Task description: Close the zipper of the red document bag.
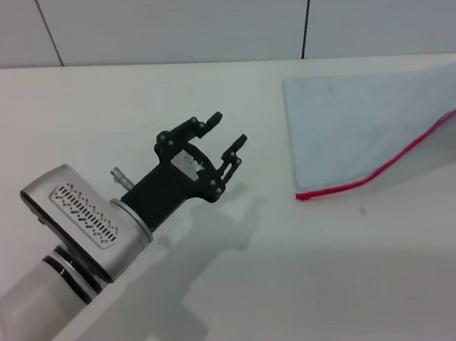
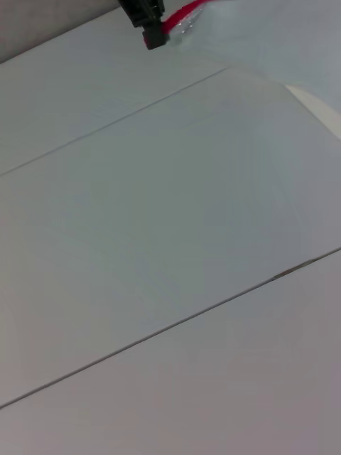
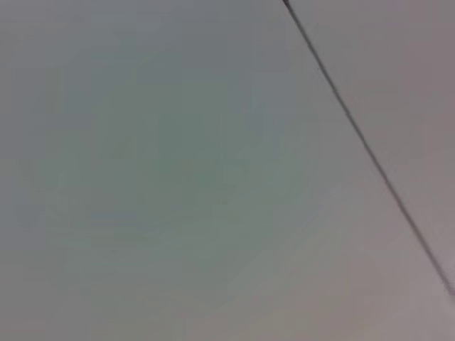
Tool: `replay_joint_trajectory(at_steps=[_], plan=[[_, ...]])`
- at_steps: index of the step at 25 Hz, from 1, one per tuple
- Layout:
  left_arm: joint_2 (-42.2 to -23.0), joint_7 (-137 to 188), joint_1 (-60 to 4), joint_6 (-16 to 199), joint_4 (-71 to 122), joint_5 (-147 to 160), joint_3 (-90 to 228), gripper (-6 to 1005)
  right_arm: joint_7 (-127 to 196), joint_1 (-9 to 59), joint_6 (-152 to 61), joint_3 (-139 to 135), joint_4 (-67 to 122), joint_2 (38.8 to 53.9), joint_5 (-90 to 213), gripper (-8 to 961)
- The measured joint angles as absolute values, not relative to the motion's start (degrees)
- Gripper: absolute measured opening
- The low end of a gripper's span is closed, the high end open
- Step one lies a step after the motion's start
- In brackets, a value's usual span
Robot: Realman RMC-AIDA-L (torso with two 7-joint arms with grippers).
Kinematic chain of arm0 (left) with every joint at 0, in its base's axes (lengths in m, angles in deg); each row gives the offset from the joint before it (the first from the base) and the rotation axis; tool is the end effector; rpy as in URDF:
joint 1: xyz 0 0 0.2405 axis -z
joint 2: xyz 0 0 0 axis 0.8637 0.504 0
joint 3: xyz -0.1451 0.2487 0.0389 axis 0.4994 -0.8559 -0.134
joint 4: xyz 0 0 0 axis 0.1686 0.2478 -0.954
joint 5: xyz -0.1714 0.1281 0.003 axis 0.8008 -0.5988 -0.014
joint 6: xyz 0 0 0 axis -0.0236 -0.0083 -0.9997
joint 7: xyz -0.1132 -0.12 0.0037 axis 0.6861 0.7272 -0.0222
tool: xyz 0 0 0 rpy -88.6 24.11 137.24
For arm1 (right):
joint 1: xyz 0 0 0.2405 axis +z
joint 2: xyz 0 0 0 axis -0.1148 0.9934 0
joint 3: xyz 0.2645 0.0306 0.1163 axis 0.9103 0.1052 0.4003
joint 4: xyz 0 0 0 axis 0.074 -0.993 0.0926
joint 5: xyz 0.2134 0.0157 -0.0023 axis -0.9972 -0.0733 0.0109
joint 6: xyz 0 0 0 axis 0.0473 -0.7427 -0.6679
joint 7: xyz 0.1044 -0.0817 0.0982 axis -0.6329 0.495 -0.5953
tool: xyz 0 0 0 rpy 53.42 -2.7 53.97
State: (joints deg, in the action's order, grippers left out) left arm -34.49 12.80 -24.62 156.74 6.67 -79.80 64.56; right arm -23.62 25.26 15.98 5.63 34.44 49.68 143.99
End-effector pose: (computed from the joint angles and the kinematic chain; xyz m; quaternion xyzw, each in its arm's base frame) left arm -0.2646 0.3539 -0.1111 -0.8483 0.0267 -0.2712 0.4540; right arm 0.3569 0.4031 0.0204 -0.6733 0.3851 0.4376 0.4548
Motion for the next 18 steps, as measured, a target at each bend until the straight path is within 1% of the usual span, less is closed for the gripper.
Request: replay_joint_trajectory(at_steps=[1, 4, 7, 12, 13, 18], plan=[[-34.47, 13.1, -24.64, 156.87, 6.67, -79.77, 64.67, 218, -22.42, 25.12, 16.88, 5.74, 34.33, 49.75, 143.95, 54], [-34.31, 15.11, -25.06, 157.19, 6.67, -79.67, 66.39, 274, -16.57, 23.89, 23.95, 6.38, 33.43, 49.95, 143.79, 185], [-34.2, 16.97, -25.54, 157.65, 6.99, -79.66, 68.02, 508, -12.42, 22.83, 29.22, 6.95, 32.37, 49.98, 143.73, 308], [-34.15, 23.46, -27.22, 160.53, 9.7, -79.5, 71.68, 544, 5.49, 20.79, 38.47, 8.8, 25.61, 50.13, 143.68, 487], [-34.15, 24.96, -27.52, 161.29, 10.45, -79.25, 72.04, 551, 5.49, 20.79, 38.47, 8.8, 25.61, 50.13, 143.68, 509], [-34.02, 30.12, -28.92, 164.94, 13.04, -75.82, 72.36, 764, 21.84, 20.29, 39.36, 10.26, 19.93, 50.27, 143.55, 621]])
